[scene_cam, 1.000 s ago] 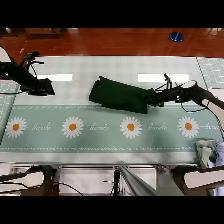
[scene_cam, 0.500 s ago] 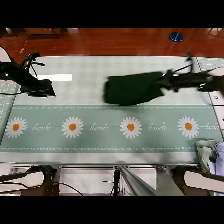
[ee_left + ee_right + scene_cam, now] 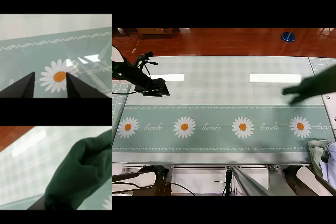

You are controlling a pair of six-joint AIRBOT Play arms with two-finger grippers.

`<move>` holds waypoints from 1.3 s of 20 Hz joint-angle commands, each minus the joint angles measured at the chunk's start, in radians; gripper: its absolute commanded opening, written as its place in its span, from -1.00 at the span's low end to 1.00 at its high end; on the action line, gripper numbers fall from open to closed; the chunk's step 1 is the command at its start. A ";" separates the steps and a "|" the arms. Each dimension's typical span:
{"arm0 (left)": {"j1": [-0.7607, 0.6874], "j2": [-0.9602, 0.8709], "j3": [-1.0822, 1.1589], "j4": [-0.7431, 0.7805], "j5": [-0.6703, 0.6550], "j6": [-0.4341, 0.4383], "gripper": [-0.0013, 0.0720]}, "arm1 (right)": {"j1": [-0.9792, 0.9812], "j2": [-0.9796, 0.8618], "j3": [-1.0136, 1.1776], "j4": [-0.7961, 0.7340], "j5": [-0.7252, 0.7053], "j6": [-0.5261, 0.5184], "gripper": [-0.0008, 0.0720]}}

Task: Fold the shirts.

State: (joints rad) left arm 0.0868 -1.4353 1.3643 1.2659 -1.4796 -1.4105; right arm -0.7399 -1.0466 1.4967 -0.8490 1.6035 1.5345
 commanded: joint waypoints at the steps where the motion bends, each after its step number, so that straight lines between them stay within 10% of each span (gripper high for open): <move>1: -0.028 -0.001 0.000 -0.011 0.022 0.002 0.31 | -0.209 0.024 0.134 -0.161 0.243 0.028 -0.92; 14: -0.079 -0.001 0.000 -0.043 0.187 0.093 0.31 | -0.505 0.099 0.106 -0.523 0.257 -0.003 -0.92; 26: -0.025 -0.001 0.000 0.014 0.377 0.093 0.31 | -0.506 0.235 -0.566 -1.147 0.260 -0.022 -0.92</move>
State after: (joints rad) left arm 0.0395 -1.4357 1.3640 1.2644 -1.1236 -1.3170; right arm -1.2449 -0.8211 1.0824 -1.8046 1.8271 1.5253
